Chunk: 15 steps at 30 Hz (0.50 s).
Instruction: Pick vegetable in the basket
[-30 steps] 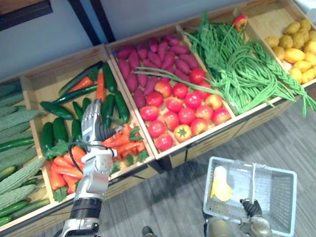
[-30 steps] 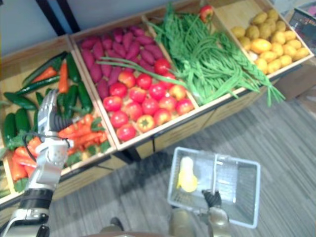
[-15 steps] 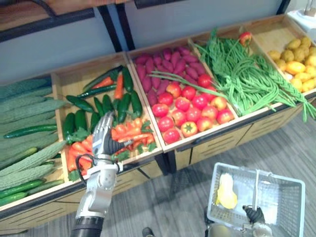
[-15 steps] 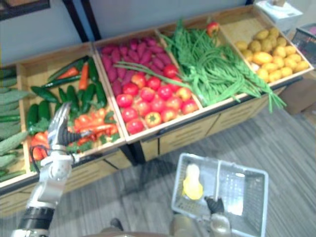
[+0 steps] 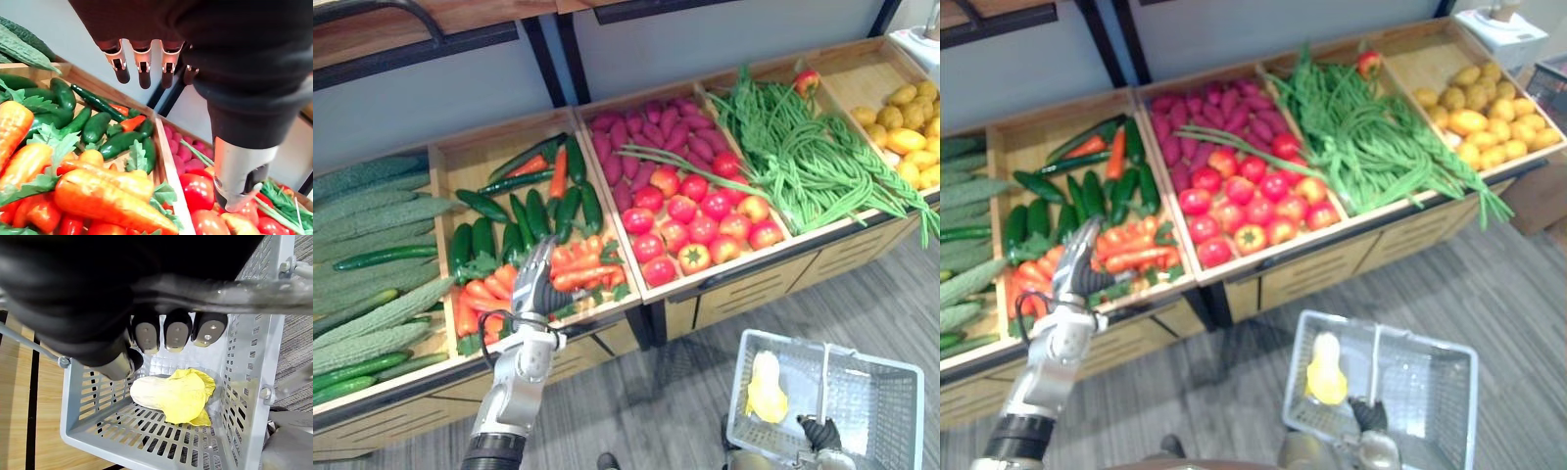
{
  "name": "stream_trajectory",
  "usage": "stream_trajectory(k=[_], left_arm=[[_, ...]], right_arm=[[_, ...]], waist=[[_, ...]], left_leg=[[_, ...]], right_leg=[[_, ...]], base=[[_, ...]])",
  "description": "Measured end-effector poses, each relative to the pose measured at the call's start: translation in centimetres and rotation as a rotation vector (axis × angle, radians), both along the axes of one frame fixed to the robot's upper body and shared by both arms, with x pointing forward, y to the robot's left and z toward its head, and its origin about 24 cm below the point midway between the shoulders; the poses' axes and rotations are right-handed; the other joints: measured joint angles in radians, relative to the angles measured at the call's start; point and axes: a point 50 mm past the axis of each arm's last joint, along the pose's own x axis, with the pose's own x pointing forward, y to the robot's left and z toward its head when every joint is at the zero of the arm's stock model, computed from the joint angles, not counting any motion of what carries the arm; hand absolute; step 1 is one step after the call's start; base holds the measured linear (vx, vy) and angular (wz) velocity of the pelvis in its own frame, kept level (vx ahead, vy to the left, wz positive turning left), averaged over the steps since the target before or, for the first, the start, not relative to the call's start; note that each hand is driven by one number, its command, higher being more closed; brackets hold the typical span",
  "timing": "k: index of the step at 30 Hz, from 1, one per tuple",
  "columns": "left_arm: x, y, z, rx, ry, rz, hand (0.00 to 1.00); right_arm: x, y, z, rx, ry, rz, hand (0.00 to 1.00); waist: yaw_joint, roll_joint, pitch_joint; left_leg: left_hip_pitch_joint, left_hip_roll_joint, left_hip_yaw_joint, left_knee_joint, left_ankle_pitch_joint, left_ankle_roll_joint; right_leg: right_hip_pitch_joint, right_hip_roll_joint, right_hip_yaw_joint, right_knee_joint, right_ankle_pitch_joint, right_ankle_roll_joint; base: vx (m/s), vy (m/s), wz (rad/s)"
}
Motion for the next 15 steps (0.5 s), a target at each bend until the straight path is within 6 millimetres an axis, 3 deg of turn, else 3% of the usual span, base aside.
stream_trajectory(k=[15], left_arm=[[1.12, 0.35, 0.04, 0.042, 0.031, 0.028, 0.0]], right_arm=[[0.84, 0.45, 0.39, -0.004, -0.022, 0.042, 1.0]], waist=[[0.002, -0.008, 0.0]], left_leg=[[-0.02, 0.001, 0.016, 0.002, 0.0, 0.0]], right_leg=[[-0.037, -0.002, 0.006, 0.011, 0.0, 0.0]], base=[[0.01, 0.001, -0.02]])
